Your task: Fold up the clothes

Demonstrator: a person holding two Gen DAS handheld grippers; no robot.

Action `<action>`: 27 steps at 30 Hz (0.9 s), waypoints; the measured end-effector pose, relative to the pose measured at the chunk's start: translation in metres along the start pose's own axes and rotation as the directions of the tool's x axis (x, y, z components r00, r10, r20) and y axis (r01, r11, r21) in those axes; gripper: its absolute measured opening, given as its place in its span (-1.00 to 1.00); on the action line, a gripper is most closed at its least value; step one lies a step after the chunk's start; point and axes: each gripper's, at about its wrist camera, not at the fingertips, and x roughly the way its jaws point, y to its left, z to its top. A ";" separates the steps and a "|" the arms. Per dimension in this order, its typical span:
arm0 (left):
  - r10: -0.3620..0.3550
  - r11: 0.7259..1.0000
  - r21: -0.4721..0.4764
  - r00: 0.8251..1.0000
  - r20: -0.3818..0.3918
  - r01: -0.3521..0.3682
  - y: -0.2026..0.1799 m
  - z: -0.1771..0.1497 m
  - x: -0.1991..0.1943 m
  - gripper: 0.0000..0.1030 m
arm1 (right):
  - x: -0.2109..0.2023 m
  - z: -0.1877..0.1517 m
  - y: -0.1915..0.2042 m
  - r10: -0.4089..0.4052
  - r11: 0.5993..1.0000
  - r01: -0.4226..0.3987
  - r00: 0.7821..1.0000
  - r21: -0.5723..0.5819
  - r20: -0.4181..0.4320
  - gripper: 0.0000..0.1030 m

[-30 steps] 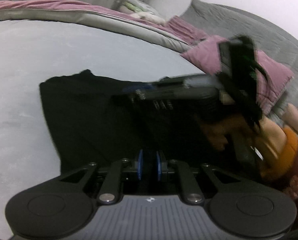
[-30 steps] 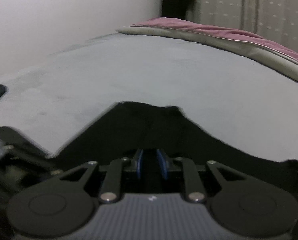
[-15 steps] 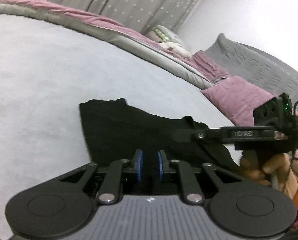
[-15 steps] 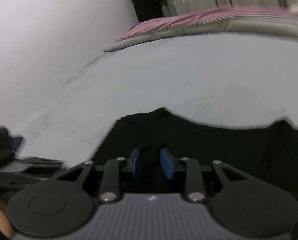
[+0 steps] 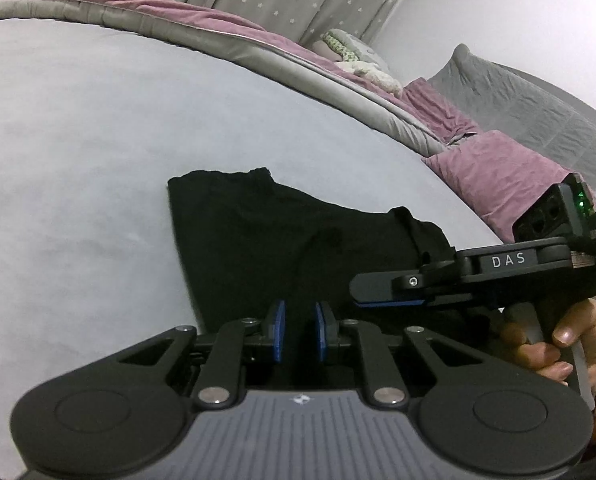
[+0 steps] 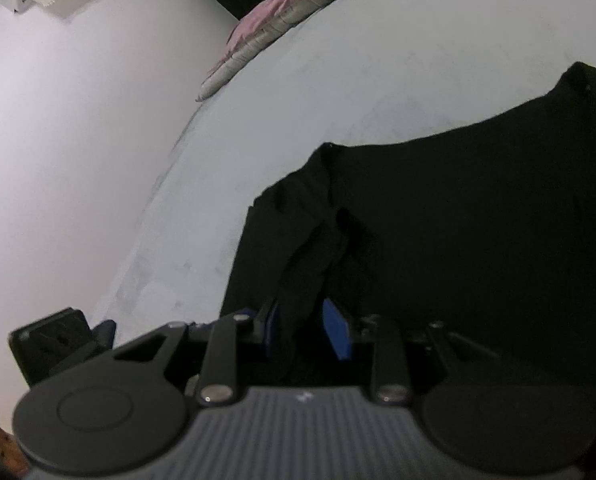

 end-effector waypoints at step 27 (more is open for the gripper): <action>0.045 0.998 -0.036 0.999 0.027 -0.044 0.008 0.005 -0.006 -0.72 | -0.002 -0.005 0.016 -0.132 0.985 0.134 0.991 -0.106 0.028 -0.87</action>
